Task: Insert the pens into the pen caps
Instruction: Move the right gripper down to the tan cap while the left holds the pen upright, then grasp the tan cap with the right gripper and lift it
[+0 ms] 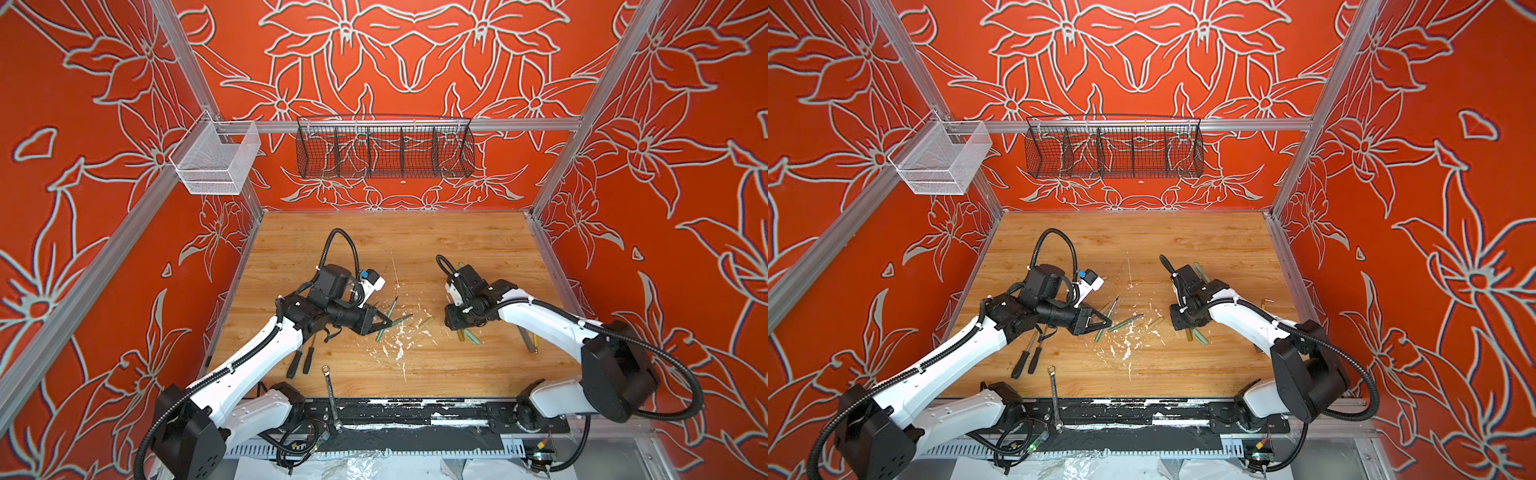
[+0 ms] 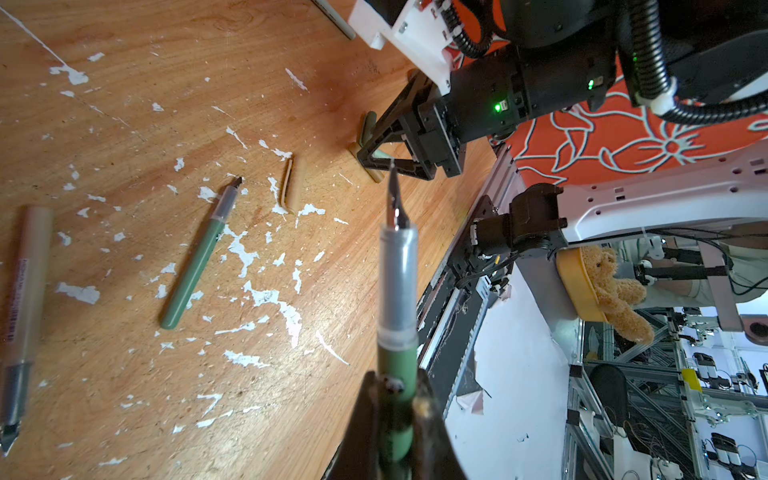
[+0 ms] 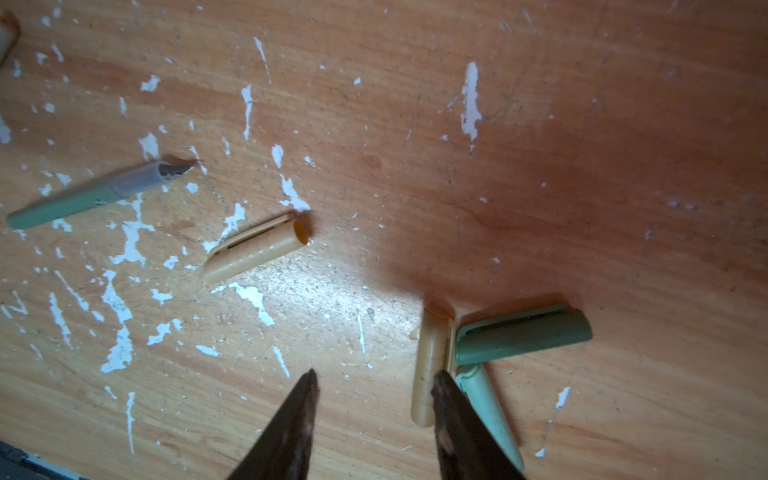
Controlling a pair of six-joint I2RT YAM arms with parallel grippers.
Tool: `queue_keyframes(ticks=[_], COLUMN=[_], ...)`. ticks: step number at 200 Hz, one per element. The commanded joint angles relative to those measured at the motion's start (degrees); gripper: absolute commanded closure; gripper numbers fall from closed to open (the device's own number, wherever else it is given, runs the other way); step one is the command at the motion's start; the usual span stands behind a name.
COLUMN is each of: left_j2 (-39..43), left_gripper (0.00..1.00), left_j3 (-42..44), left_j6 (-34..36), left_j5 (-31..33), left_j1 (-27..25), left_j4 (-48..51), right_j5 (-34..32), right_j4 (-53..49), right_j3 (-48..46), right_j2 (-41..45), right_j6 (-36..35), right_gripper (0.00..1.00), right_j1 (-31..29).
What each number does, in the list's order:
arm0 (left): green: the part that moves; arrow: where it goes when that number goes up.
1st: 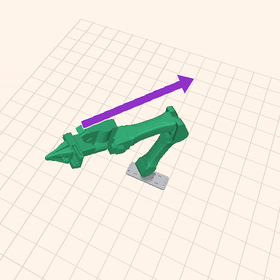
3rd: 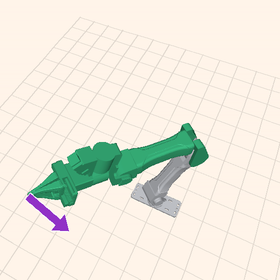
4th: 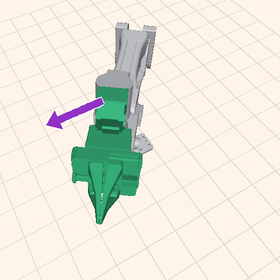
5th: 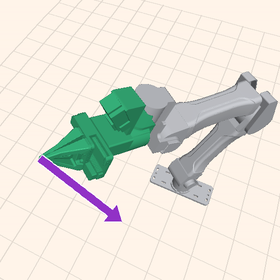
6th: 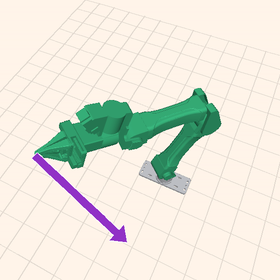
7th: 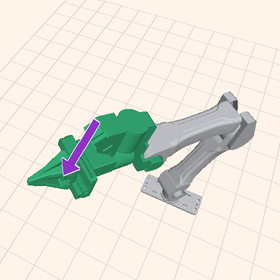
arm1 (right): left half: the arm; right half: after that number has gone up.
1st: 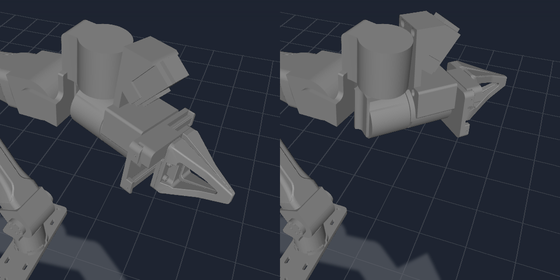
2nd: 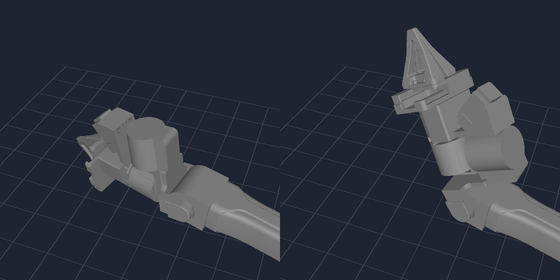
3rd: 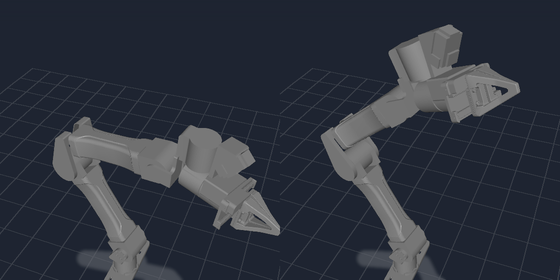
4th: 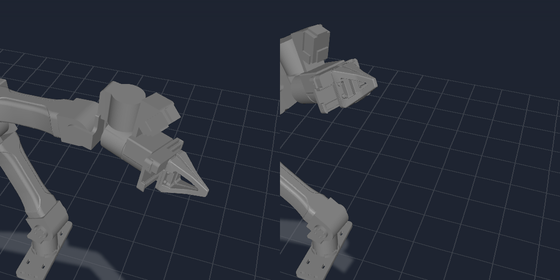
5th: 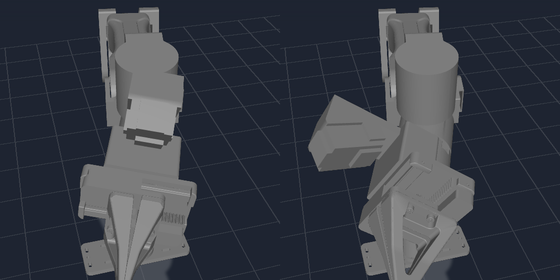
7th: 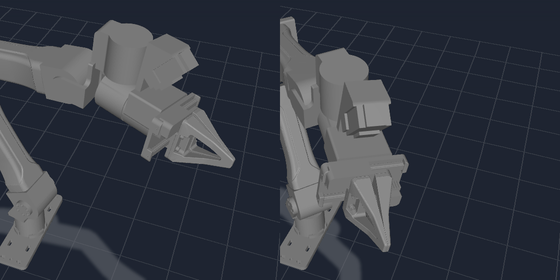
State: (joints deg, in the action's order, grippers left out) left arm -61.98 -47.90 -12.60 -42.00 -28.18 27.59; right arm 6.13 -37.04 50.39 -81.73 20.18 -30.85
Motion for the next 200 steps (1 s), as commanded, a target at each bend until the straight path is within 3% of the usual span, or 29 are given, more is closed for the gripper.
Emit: queue_keyframes(ticks=[1, 130, 200], left_j2=[0.1, -0.2, -0.8], left_gripper=[1.00, 1.00, 1.00], left_j3=[-1.0, -0.8, -1.1], left_j6=[1.1, 1.4, 1.5], left_j5=[-1.2, -0.7, -0.8], left_j1=[0.1, 0.1, 0.1], left_j4=[0.3, 0.0, 0.2], right_j5=[-2.6, -10.3, -10.6], right_j4=[-1.8, -5.3, -4.3], right_j3=[-0.6, 0.6, 1.8], right_j2=[-1.3, -7.7, -11.0], right_j6=[0.2, 1.6, 1.5], right_gripper=[0.55, 0.57, 0.66], right_j1=[-0.1, -3.1, -4.1])
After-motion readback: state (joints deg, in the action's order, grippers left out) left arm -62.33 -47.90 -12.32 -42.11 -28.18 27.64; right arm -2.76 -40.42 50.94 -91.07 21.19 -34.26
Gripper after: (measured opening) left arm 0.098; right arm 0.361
